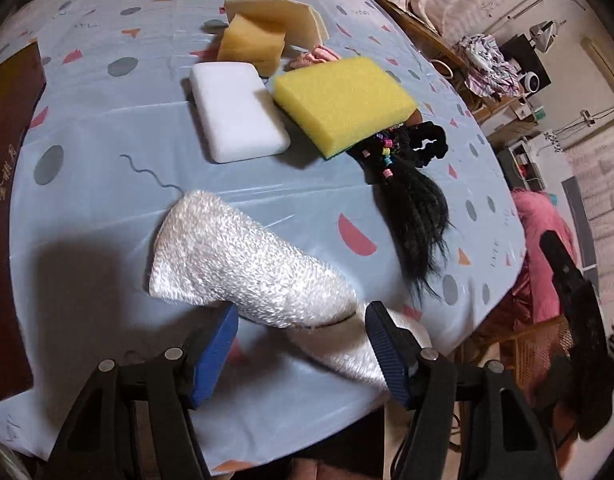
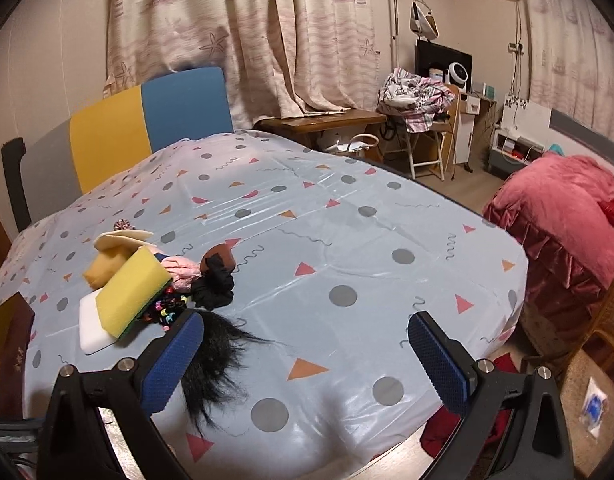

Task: Organize rigid objects
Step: 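Move the left tool to the silver scrubbing cloth and grasp it, then lift the silver cloth with the left tool while the right tool grasps the yellow-green sponge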

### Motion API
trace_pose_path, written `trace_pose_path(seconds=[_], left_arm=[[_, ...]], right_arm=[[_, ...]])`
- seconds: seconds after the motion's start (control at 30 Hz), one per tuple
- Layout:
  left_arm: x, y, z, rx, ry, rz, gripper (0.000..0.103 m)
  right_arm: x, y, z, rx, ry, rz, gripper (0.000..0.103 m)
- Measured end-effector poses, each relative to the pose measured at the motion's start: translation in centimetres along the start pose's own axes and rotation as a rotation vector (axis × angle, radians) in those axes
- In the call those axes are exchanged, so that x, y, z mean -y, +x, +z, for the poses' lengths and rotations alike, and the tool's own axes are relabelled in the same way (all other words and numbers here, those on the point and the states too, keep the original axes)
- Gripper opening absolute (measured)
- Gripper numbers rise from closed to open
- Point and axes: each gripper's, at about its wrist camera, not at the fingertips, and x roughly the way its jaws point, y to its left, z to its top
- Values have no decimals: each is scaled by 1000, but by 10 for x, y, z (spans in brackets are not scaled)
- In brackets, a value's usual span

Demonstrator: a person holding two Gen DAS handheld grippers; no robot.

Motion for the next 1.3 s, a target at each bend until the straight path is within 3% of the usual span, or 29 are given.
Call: trace_pose_path(seconds=[0.2, 0.4, 0.57, 0.73, 0.87, 0.93, 1.03, 1.1, 1.17, 1.2, 1.23, 1.3], left_arm=[[3, 13, 3, 35, -7, 10, 63], [-12, 7, 3, 60, -38, -47, 48], [-31, -4, 2, 98, -20, -34, 47], [-54, -14, 3, 129, -56, -26, 47], [-61, -17, -2, 151, -26, -15, 50], [-59, -18, -3, 159, 0, 5, 53], [-59, -19, -5, 182, 28, 36, 59], [-61, -19, -5, 184, 23, 29, 60], [-63, -18, -4, 177, 17, 21, 60], [-64, -19, -3, 170, 14, 15, 57], [-66, -20, -2, 164, 2, -4, 47], [-69, -21, -2, 155, -19, -42, 44]], right_arm=[[-14, 8, -11, -28, -16, 65, 103], [-40, 17, -14, -41, -67, 143, 103], [-60, 27, -12, -55, -71, 218, 103], [-77, 51, -6, -160, 36, 371, 103], [-99, 75, -2, -236, 106, 463, 102], [-109, 82, 2, -237, 89, 455, 102], [-130, 82, 12, -169, -29, 400, 102], [-144, 81, 19, -120, -132, 380, 103], [-161, 89, 22, -131, -263, 358, 103], [-168, 94, 22, -137, -313, 329, 103], [-173, 98, 20, -145, -346, 305, 103], [-179, 112, 16, -183, -371, 288, 103]])
